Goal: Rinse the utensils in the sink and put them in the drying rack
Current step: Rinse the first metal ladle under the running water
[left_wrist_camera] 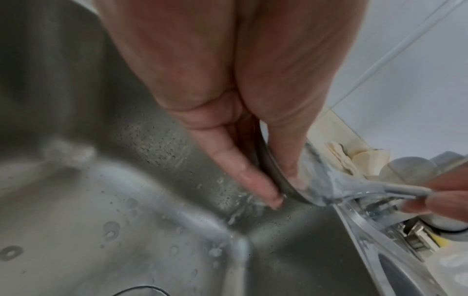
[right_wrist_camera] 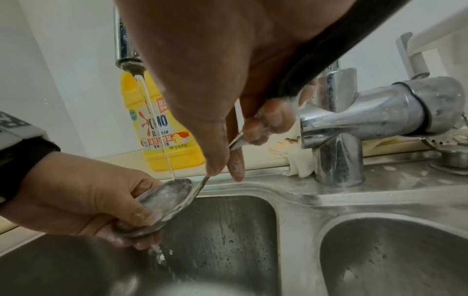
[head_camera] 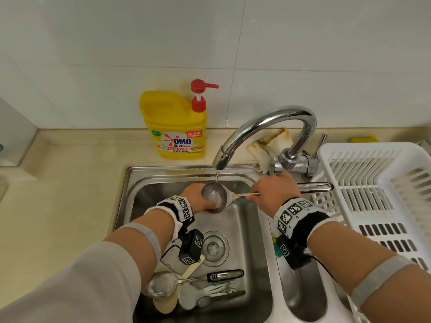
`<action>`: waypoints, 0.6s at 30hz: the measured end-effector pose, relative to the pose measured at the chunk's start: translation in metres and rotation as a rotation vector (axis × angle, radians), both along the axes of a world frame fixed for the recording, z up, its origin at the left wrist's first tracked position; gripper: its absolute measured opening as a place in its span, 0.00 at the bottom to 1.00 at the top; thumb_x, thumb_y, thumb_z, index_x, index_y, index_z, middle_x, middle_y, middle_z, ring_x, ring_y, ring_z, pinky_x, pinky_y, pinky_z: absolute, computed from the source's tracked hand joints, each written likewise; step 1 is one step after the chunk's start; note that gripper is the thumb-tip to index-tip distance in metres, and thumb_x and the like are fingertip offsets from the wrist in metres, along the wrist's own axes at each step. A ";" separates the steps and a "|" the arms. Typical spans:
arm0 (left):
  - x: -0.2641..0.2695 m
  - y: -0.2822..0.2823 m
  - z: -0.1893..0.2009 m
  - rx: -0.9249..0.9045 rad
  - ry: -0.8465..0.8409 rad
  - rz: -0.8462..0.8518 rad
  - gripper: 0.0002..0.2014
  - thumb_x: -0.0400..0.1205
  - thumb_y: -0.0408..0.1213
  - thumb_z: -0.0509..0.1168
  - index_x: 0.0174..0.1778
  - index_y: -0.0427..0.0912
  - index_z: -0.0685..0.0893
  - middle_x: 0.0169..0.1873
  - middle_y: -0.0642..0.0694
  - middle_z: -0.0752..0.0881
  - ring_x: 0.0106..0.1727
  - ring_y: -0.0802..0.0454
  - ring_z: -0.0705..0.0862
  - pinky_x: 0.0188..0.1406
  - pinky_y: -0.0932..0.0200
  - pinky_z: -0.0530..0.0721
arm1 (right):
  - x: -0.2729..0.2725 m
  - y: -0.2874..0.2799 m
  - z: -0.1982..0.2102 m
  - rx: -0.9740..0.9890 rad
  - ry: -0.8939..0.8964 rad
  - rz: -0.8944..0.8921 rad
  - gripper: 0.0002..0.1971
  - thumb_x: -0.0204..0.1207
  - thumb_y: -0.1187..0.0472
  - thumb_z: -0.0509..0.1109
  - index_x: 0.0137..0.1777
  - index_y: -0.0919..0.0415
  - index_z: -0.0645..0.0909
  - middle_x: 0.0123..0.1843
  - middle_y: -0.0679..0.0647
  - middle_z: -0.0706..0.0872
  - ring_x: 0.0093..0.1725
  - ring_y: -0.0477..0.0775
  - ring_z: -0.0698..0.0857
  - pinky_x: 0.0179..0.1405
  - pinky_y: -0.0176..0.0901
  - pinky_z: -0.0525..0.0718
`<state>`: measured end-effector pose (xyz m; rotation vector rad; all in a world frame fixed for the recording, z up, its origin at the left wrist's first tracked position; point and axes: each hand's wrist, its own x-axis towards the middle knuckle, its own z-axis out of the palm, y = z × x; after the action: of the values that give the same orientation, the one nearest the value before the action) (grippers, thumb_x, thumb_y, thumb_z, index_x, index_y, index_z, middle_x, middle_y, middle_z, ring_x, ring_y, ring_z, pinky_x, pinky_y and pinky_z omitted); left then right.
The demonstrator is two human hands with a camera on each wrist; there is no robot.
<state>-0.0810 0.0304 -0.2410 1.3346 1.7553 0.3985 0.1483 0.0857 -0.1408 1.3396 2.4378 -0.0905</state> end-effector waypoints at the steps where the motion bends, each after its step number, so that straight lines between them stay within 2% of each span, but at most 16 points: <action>1: 0.000 -0.001 0.000 -0.002 0.016 0.018 0.19 0.69 0.48 0.81 0.53 0.50 0.88 0.45 0.52 0.88 0.49 0.51 0.86 0.47 0.61 0.79 | 0.000 -0.001 0.000 -0.006 0.004 0.005 0.19 0.82 0.37 0.57 0.48 0.44 0.86 0.44 0.44 0.88 0.48 0.53 0.86 0.67 0.55 0.67; 3: -0.001 -0.001 -0.001 -0.012 0.006 0.087 0.13 0.71 0.53 0.78 0.46 0.51 0.88 0.41 0.51 0.89 0.46 0.49 0.88 0.39 0.63 0.80 | 0.000 -0.002 0.001 -0.016 0.003 0.015 0.19 0.82 0.37 0.57 0.48 0.44 0.86 0.44 0.44 0.89 0.49 0.53 0.86 0.65 0.55 0.69; 5: 0.000 -0.001 0.004 -0.039 -0.058 0.165 0.14 0.77 0.53 0.73 0.45 0.44 0.89 0.38 0.46 0.89 0.42 0.48 0.89 0.32 0.60 0.87 | -0.001 -0.002 0.002 -0.024 0.007 0.018 0.19 0.83 0.37 0.57 0.48 0.44 0.86 0.45 0.44 0.89 0.49 0.53 0.86 0.63 0.54 0.70; 6: 0.000 0.001 0.003 -0.049 -0.080 0.185 0.19 0.76 0.57 0.71 0.44 0.42 0.89 0.38 0.44 0.90 0.42 0.46 0.90 0.34 0.54 0.90 | -0.001 -0.002 0.003 -0.028 0.012 0.016 0.19 0.83 0.37 0.57 0.48 0.44 0.86 0.45 0.44 0.89 0.50 0.53 0.86 0.63 0.54 0.70; 7: -0.001 0.003 0.001 -0.051 -0.085 0.198 0.24 0.74 0.63 0.68 0.44 0.42 0.89 0.40 0.43 0.90 0.43 0.43 0.91 0.40 0.46 0.92 | -0.002 -0.002 0.002 -0.031 0.015 0.011 0.18 0.83 0.37 0.57 0.49 0.44 0.86 0.46 0.44 0.89 0.50 0.53 0.86 0.63 0.54 0.70; 8: -0.002 0.004 0.000 -0.055 -0.072 0.188 0.27 0.73 0.65 0.65 0.43 0.42 0.88 0.41 0.43 0.90 0.46 0.42 0.90 0.46 0.44 0.91 | -0.002 -0.001 0.002 -0.034 0.019 0.002 0.18 0.83 0.37 0.57 0.50 0.43 0.86 0.46 0.44 0.89 0.51 0.53 0.86 0.64 0.54 0.70; 9: -0.001 0.005 0.001 -0.058 -0.041 0.158 0.25 0.77 0.62 0.62 0.43 0.41 0.86 0.43 0.44 0.90 0.48 0.41 0.89 0.51 0.46 0.88 | -0.002 0.000 0.002 -0.039 0.019 -0.010 0.18 0.83 0.37 0.57 0.51 0.43 0.86 0.46 0.44 0.89 0.51 0.53 0.86 0.65 0.55 0.70; 11: 0.003 0.003 0.007 -0.042 0.004 0.121 0.14 0.86 0.48 0.60 0.48 0.41 0.85 0.46 0.43 0.88 0.53 0.40 0.88 0.52 0.54 0.81 | -0.003 0.002 0.001 -0.044 0.008 -0.027 0.18 0.82 0.37 0.58 0.52 0.43 0.86 0.46 0.43 0.89 0.51 0.52 0.86 0.67 0.55 0.69; 13: 0.006 0.001 0.011 -0.055 -0.016 0.071 0.08 0.86 0.38 0.62 0.53 0.40 0.85 0.51 0.40 0.88 0.56 0.39 0.87 0.55 0.54 0.80 | -0.004 0.004 0.001 -0.042 -0.018 -0.025 0.17 0.82 0.37 0.59 0.52 0.43 0.85 0.46 0.43 0.89 0.51 0.52 0.86 0.67 0.55 0.68; 14: 0.007 -0.001 0.013 -0.070 -0.032 0.038 0.08 0.83 0.35 0.66 0.56 0.38 0.85 0.53 0.40 0.89 0.57 0.40 0.86 0.58 0.53 0.82 | -0.004 0.004 0.001 -0.041 -0.030 -0.023 0.17 0.82 0.37 0.59 0.52 0.44 0.85 0.46 0.44 0.88 0.51 0.52 0.86 0.68 0.55 0.68; 16: 0.006 -0.003 0.010 -0.070 -0.051 0.001 0.20 0.75 0.33 0.73 0.64 0.38 0.83 0.57 0.42 0.88 0.59 0.43 0.86 0.63 0.48 0.84 | -0.005 0.004 0.000 -0.039 -0.037 -0.022 0.17 0.82 0.38 0.58 0.51 0.45 0.84 0.46 0.45 0.88 0.51 0.53 0.86 0.68 0.55 0.69; 18: 0.005 -0.006 0.011 -0.040 -0.070 0.023 0.26 0.73 0.35 0.77 0.67 0.40 0.81 0.58 0.45 0.87 0.59 0.46 0.85 0.64 0.51 0.83 | -0.006 0.003 0.000 -0.054 -0.026 -0.026 0.16 0.82 0.38 0.58 0.51 0.45 0.84 0.47 0.46 0.89 0.52 0.54 0.86 0.66 0.55 0.71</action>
<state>-0.0758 0.0244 -0.2298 1.2587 1.7126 0.4157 0.1428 0.0887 -0.1411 1.3412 2.3795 -0.1436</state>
